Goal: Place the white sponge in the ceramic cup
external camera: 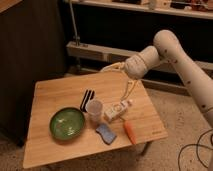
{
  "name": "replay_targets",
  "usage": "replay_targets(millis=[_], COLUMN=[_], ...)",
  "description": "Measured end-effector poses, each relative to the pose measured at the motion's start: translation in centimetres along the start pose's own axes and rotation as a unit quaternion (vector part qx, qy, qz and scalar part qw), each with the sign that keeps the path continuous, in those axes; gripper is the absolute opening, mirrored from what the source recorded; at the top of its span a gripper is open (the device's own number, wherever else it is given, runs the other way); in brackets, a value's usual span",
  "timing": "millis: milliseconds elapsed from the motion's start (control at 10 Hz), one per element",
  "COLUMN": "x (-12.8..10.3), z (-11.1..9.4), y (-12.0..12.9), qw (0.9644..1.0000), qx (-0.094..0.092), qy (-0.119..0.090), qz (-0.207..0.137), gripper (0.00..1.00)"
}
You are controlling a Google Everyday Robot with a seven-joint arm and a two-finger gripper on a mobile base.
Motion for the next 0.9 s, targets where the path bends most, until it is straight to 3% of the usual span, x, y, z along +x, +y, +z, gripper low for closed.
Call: replay_targets(millis=[100, 200, 300, 400, 500, 700, 900], x=[-0.7, -1.1, -1.4, -1.9, -2.3, -2.8, -2.9], z=[0.9, 1.7, 2.1, 2.5, 2.9, 2.7, 2.8], y=[-0.5, -0.9, -0.9, -0.8, -0.8, -0.8, -0.9], qw=[0.9987, 0.9946, 0.9884, 0.9764, 0.9619, 0.9389, 0.9363], qx=[-0.028, -0.053, -0.078, -0.111, -0.139, -0.164, -0.167], qy=[0.018, 0.033, 0.05, 0.079, 0.107, 0.149, 0.153], qz=[-0.04, -0.082, -0.12, -0.167, -0.21, -0.264, -0.269], gripper=[0.8, 0.8, 0.8, 0.8, 0.8, 0.8, 0.8])
